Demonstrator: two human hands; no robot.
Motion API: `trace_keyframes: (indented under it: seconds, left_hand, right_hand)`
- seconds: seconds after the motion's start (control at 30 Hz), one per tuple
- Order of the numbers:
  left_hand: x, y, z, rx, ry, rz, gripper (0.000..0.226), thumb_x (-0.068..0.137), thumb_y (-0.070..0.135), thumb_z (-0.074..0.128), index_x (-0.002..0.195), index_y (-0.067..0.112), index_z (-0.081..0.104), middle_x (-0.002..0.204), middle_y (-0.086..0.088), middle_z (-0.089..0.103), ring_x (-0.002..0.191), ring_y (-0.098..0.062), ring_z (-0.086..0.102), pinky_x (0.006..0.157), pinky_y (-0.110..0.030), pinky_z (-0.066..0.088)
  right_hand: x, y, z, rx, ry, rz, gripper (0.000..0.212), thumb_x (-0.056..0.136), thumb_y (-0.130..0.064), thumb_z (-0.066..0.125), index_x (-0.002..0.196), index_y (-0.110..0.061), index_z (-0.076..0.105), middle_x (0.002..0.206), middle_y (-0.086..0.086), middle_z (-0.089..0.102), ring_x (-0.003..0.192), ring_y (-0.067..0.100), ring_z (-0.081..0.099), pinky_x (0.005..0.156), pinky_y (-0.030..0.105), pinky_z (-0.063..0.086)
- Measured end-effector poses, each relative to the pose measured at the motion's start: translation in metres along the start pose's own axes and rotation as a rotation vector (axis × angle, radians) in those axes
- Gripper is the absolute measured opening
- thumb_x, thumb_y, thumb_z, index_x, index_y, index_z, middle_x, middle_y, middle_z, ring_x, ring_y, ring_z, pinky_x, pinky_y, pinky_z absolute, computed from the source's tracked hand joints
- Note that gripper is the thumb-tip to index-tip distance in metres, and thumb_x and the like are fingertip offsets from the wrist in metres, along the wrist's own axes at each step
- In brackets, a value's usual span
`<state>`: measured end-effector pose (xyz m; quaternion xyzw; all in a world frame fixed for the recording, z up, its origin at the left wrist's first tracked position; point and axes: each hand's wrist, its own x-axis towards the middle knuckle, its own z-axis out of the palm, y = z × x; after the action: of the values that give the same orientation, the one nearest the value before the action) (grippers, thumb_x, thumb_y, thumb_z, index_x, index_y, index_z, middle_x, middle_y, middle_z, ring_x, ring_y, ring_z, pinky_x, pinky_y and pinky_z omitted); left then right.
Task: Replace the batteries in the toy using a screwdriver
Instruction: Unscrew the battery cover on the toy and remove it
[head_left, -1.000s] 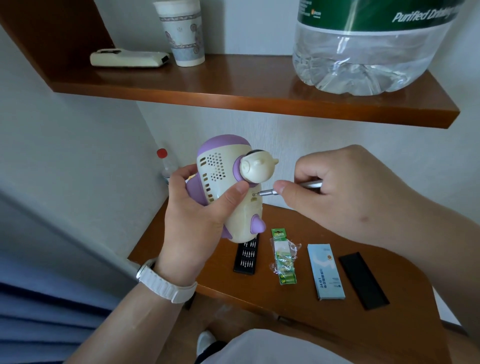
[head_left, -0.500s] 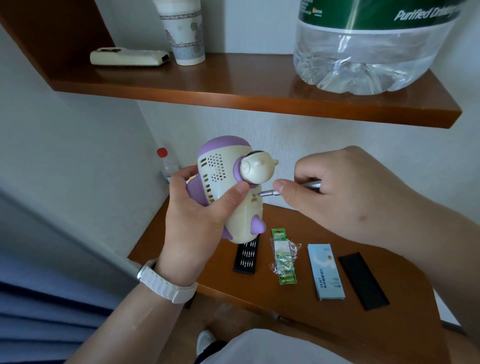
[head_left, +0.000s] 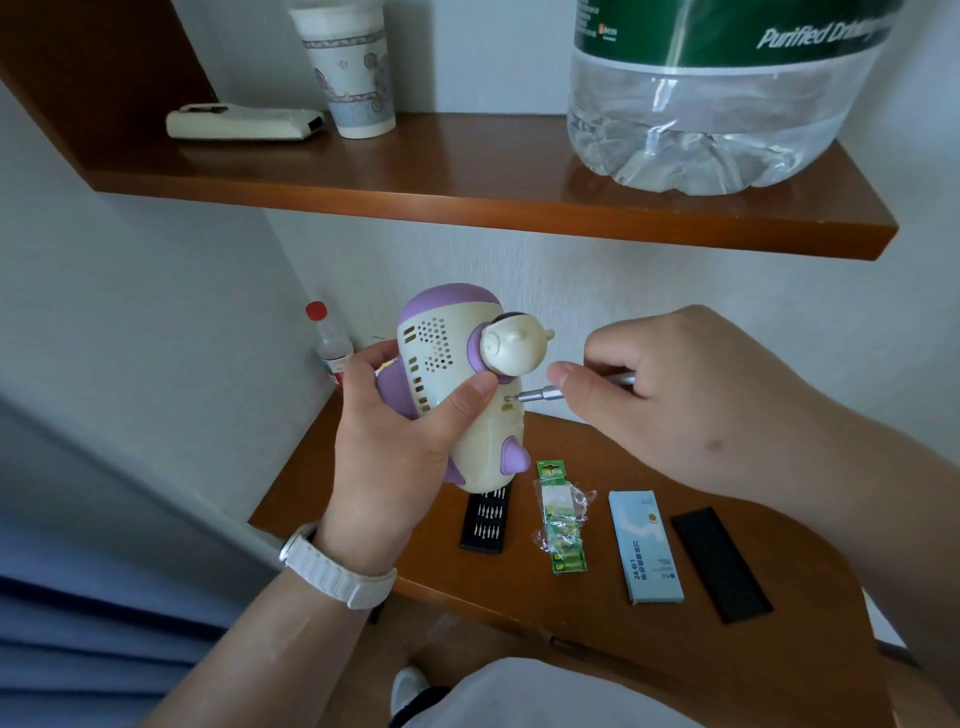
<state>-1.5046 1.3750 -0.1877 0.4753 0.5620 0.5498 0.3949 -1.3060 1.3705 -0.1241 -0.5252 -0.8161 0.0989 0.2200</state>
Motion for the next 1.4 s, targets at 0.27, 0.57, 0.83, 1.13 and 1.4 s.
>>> trace_keyframes:
  seconds: [0.27,0.57,0.83,1.13,1.4]
  left_hand:
    - [0.005,-0.012,0.001,0.014,-0.002,-0.033,0.08,0.062,0.043,0.08,0.13,0.024,0.043,0.11,0.007,0.064,0.097,-0.013,0.069,0.06,-0.02,0.058]
    - [0.024,-0.032,-0.014,0.021,-0.005,-0.074,0.083,0.062,0.044,0.081,0.133,0.023,0.043,0.112,0.005,0.064,0.099,-0.014,0.068,0.061,-0.021,0.059]
    - [0.058,-0.064,-0.046,-0.033,-0.073,-0.176,0.09,0.057,0.053,0.08,0.133,0.025,0.042,0.117,0.002,0.068,0.104,-0.018,0.071,0.077,-0.037,0.063]
    - [0.112,-0.11,-0.096,-0.04,-0.184,-0.297,0.102,0.054,0.073,0.082,0.136,0.025,0.046,0.121,0.0,0.069,0.107,-0.024,0.07,0.083,-0.044,0.062]
    - [0.156,-0.164,-0.147,0.008,-0.205,-0.345,0.108,0.051,0.078,0.08,0.137,0.02,0.049,0.125,-0.004,0.068,0.109,-0.027,0.069,0.083,-0.053,0.061]
  right_hand:
    - [0.002,0.004,0.007,0.022,-0.052,0.023,0.022,0.085,-0.049,0.053,0.077,-0.028,0.051,0.061,-0.006,0.055,0.05,0.012,0.048,0.047,0.021,0.034]
    - [0.019,0.004,0.028,0.033,-0.113,0.061,0.039,0.088,-0.055,0.041,0.071,-0.022,0.055,0.052,-0.002,0.049,0.045,0.012,0.042,0.046,0.021,0.027]
    - [0.046,-0.008,0.061,0.092,-0.217,0.165,0.02,0.093,-0.047,0.054,0.083,-0.03,0.056,0.06,-0.006,0.058,0.049,0.008,0.05,0.049,0.021,0.037]
    - [0.085,-0.028,0.125,0.123,-0.316,0.196,0.023,0.093,-0.046,0.055,0.074,-0.033,0.056,0.068,-0.011,0.053,0.066,0.007,0.052,0.053,0.021,0.038]
    - [0.097,-0.038,0.211,0.361,-0.306,0.475,0.022,0.094,-0.041,0.059,0.074,-0.032,0.058,0.064,-0.009,0.055,0.054,0.002,0.049,0.051,0.015,0.037]
